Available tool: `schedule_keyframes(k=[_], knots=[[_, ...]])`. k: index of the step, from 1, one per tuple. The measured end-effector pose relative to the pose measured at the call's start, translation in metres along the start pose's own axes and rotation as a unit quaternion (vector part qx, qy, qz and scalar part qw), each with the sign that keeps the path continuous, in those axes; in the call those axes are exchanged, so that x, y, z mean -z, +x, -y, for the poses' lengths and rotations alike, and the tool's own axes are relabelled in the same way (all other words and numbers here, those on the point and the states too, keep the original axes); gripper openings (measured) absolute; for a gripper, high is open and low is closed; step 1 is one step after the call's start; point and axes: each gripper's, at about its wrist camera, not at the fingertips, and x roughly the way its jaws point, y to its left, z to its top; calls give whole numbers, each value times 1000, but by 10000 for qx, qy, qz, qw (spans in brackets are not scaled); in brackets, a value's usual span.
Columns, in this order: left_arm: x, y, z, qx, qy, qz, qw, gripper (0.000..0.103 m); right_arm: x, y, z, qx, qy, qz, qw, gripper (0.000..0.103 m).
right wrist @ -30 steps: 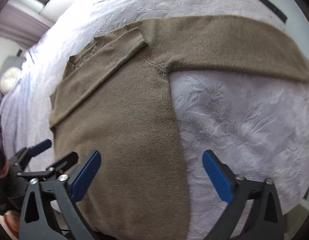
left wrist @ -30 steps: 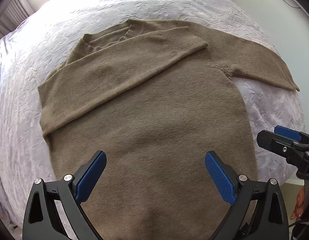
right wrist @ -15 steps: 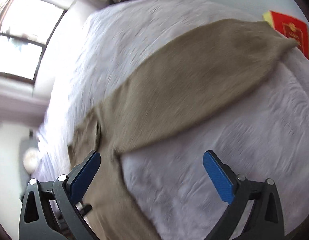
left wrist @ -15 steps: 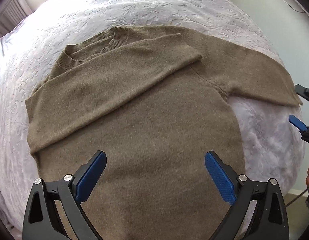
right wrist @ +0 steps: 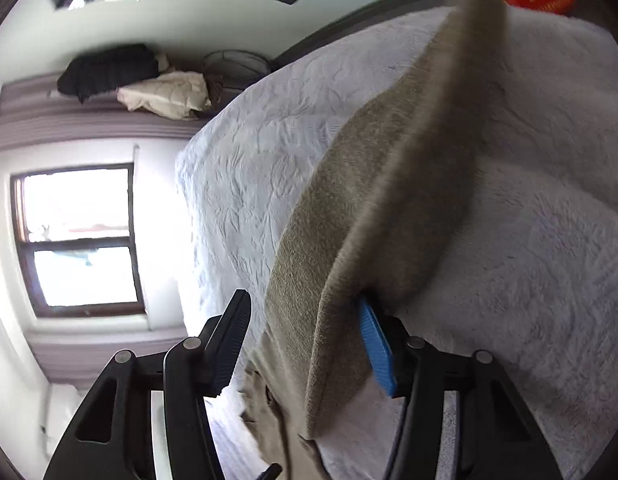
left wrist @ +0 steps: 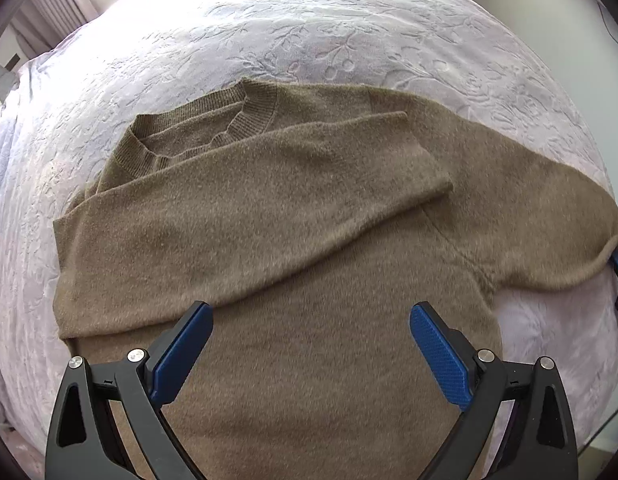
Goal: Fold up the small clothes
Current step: 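Grasp the other sleeve with the right gripper and lift it, then fold the held sleeve across the body with the right gripper, release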
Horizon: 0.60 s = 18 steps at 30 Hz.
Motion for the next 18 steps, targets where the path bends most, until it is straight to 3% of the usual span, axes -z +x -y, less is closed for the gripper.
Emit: schedule_keyframes(k=[1,4,9,11,14,18], knots=[[-3,1,2,-10,-7,32,10000,99,1,-2,2,45,41,-18,10000,59],[-8,1,6,-4,42,113,9999,99,13,-9,-2,940,-302,-66,9951,63],[-18,6,19,30,135,104,9999,99,13,-9,6,914,-324,-46,9953,64],[-22,4,27,44,162,184,9997,99,2,-9,19,552,-80,74,9984,62],[-30,7,41,43,191,315,9993,99,-8,-1,25,-116,370,92,9992,13],[-32,39,73,-248,590,132,9979,99,-8,1,14,-1081,431,-43,9932,12]])
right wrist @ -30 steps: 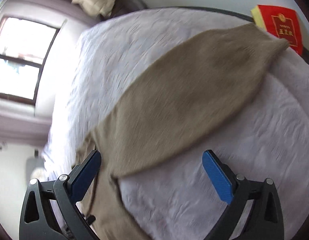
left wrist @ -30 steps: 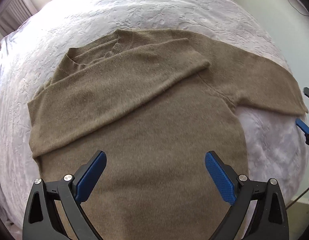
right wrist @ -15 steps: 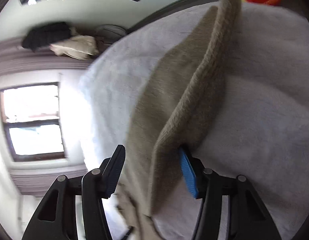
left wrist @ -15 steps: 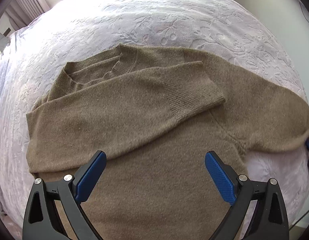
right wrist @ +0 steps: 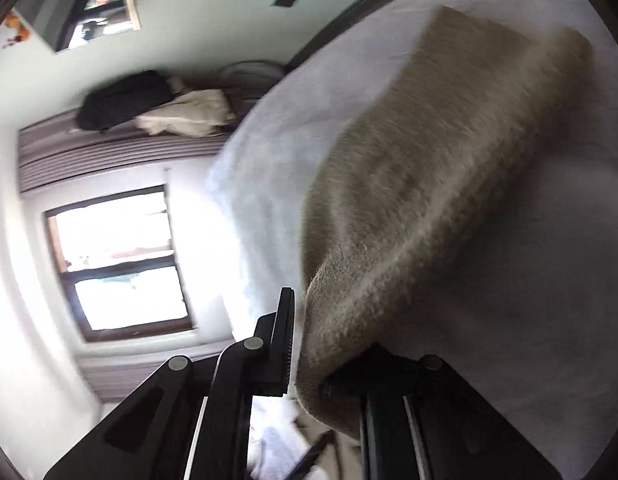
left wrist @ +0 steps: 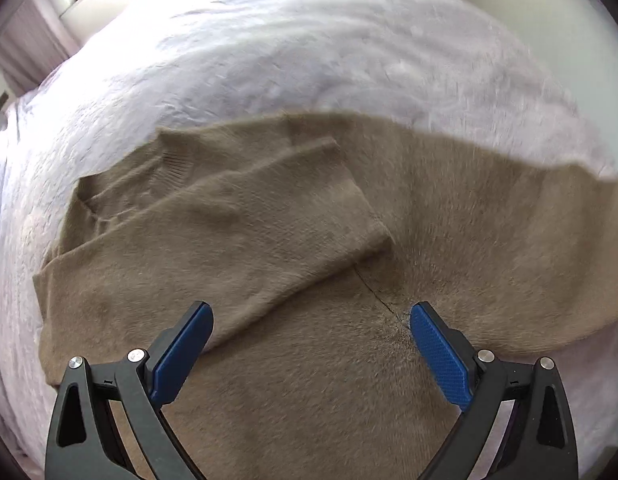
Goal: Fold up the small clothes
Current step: 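Fold the held sleeve across the body with the right gripper, release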
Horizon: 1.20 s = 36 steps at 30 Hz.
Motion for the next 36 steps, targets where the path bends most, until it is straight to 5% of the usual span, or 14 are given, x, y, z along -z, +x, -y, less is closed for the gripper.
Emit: schedule_keyframes(k=[3,7,11,16,20,22,23,24,27,31,32,33,35,36], knots=[[7,12,12,-71,213,-85,9997,99,10,16,-26,-618,-208,-363,9972,12],[15,-13,-16,271,-4,58,9996,99,38,50,-73,-815,-938,-925,9879,12],[30,-37,-75,184,-365,260,9988,99,103,99,-132,-600,-2270,-1694,9572,12],[64,-48,-167,-235,-1046,263,9939,99,230,179,-163,235,-4079,-2865,8666,12],[105,-40,-234,-610,-1430,24,9878,99,332,249,-119,1234,-4908,-3653,7813,13],[116,-29,-256,-702,-1593,-178,9846,99,361,279,-86,1842,-5138,-3862,7436,21],[125,-26,-268,-740,-1670,-268,9828,99,374,292,-68,2214,-5184,-3967,7245,37],[129,-21,-275,-755,-1727,-327,9815,99,377,300,-56,2371,-5151,-4009,7195,44],[147,-19,-292,-709,-1898,-392,9785,99,372,296,-60,2237,-4884,-3815,7523,56],[163,-20,-308,-582,-2041,-395,9764,99,327,288,-79,2300,-4023,-3058,8317,56],[166,-21,-312,-543,-2079,-379,9759,99,319,289,-82,2304,-3722,-2875,8519,55],[172,-25,-317,-515,-2109,-359,9755,99,310,291,-82,2347,-3526,-2734,8636,36],[179,-30,-325,-495,-2173,-308,9744,99,311,298,-86,2465,-3681,-2716,8544,6],[179,-29,-332,-494,-2204,-283,9737,99,324,294,-93,2451,-3935,-2717,8434,6]])
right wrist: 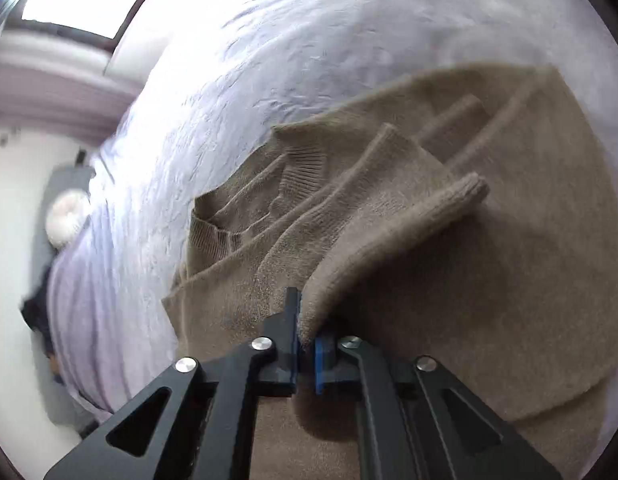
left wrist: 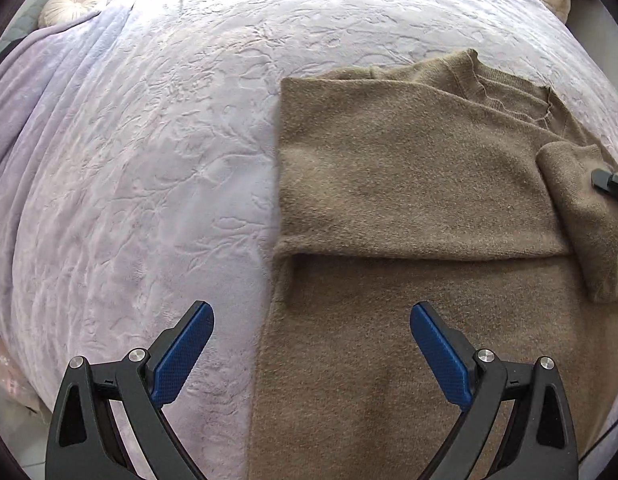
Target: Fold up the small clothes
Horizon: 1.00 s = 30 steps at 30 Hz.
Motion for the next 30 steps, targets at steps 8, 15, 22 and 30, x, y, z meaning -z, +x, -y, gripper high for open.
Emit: schedule_keyframes(k=[8,15,22,30], knots=[[20,-6,-60,1,-512,-117,9986,99,74,58,-133,1000,-4214,-576,8995,49],[9,-17,-89,1124,-147,-107,9935,99,87,35,-98,539,-3057,-863,9467,65],[-48,-9,-49,2283,668,-167,9712,99,75,-21,1,477,-1264,-846,9872,65],[-68,1,-14,2608,1046,-858,9559,79,91,-39,52,141,-356,-901,9952,65]])
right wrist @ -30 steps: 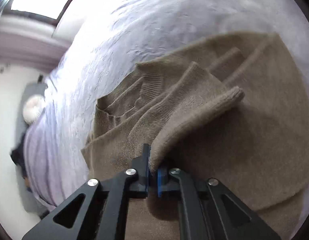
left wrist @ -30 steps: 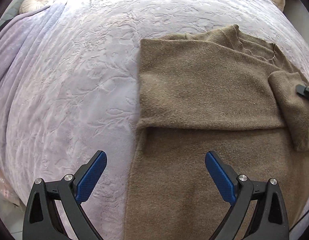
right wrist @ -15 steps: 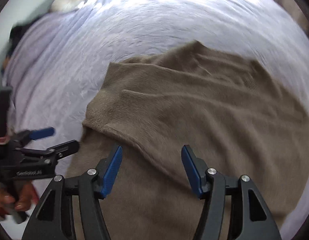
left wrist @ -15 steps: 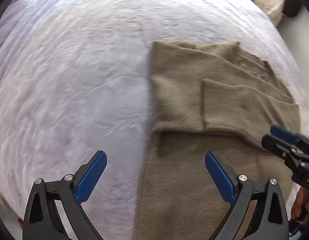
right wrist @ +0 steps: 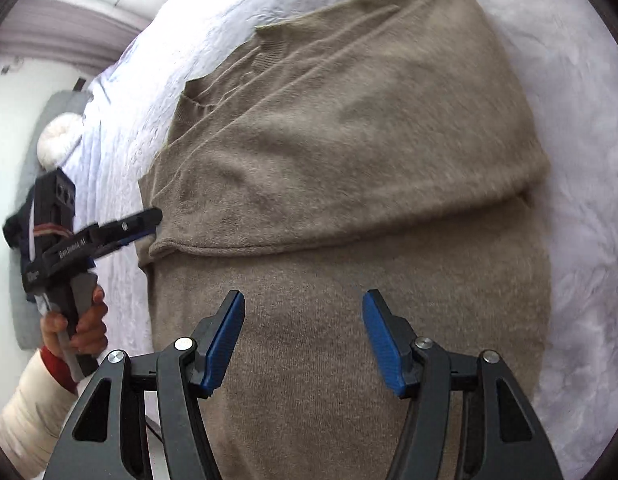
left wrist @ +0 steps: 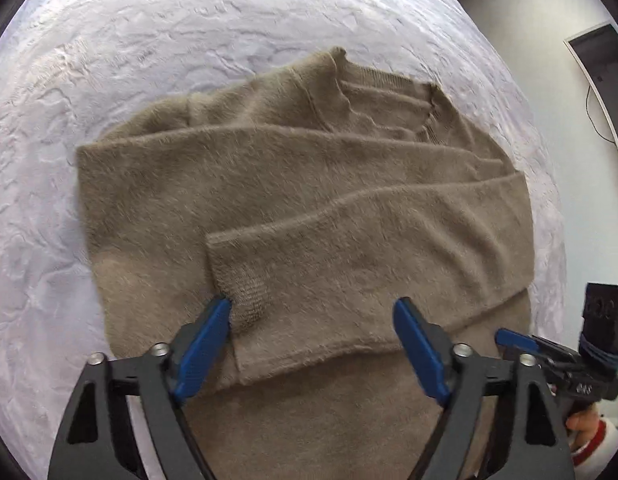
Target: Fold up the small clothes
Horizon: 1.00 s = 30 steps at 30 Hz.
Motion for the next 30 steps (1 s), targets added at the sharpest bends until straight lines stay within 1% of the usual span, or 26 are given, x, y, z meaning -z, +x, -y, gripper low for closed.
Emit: schedule_keyframes(k=[1,2,3,4,6,7,8,9,11,13,14,16,17,18,19,20,21,22,23,24,25,26,30], knots=[[-3,8,6,-16,10,-23,10000,75,-1,4,4,-119,158,33,9998,65],[-5,12,9,-50,35,-39,10000,54,-1,6,10,-285,393,77,9988,65],[-5,13,9,-95,40,-82,9999,27,-3,1,16,-388,549,108,9977,65],[-5,14,8,-170,17,-121,9998,15,-5,3,21,-573,799,173,9950,65],[-5,11,5,-204,-94,-40,9997,8,-10,5,30,-833,1173,265,9892,64],[-4,7,4,-232,-126,34,9996,7,-12,8,32,-933,1330,289,9863,60],[-2,-2,1,-271,-137,140,9994,7,-16,11,34,-1055,1510,338,9823,28],[-1,-10,-2,-293,-145,239,9992,7,-19,13,34,-1102,1613,350,9801,7],[1,-23,-9,-373,-158,372,9985,7,-26,14,28,-1105,1598,417,9801,7],[3,-27,-18,-466,-184,388,9980,7,-30,10,14,-1199,1313,466,9830,7],[4,-24,-23,-603,-189,367,9973,7,-31,11,6,-1156,1119,422,9861,7],[6,-19,-30,-761,-282,330,9962,7,-34,23,-8,-919,841,262,9919,7],[9,-20,-33,-767,-390,342,9957,8,-34,29,-9,-707,803,183,9941,7],[11,-23,-36,-802,-486,392,9948,8,-34,34,-6,-551,857,104,9947,11],[12,-25,-36,-897,-545,413,9936,10,-34,36,-3,-591,959,48,9936,12],[13,-27,-35,-1106,-586,399,9913,21,-32,32,0,-636,1029,32,9927,18],[15,-31,-35,-1254,-592,414,9895,43,-31,30,1,-643,1039,23,9925,31],[17,-36,-36,-1267,-587,484,9890,54,-29,25,1,-632,989,26,9931,36],[21,-43,-37,-1276,-587,583,9884,72,-28,18,0,-589,877,63,9944,47],[24,-48,-37,-1361,-590,651,9868,77,-26,12,-2,-476,766,95,9959,53],[27,-54,-38,-1425,-577,686,9857,77,-24,2,-3,-265,630,148,9976,54],[31,-60,-40,-1448,-587,667,9855,77,-23,-7,-3,-142,567,221,9980,54],[47,-71,-41,-1656,-690,606,9819,77,-19,-29,12,81,685,467,9965,54]])
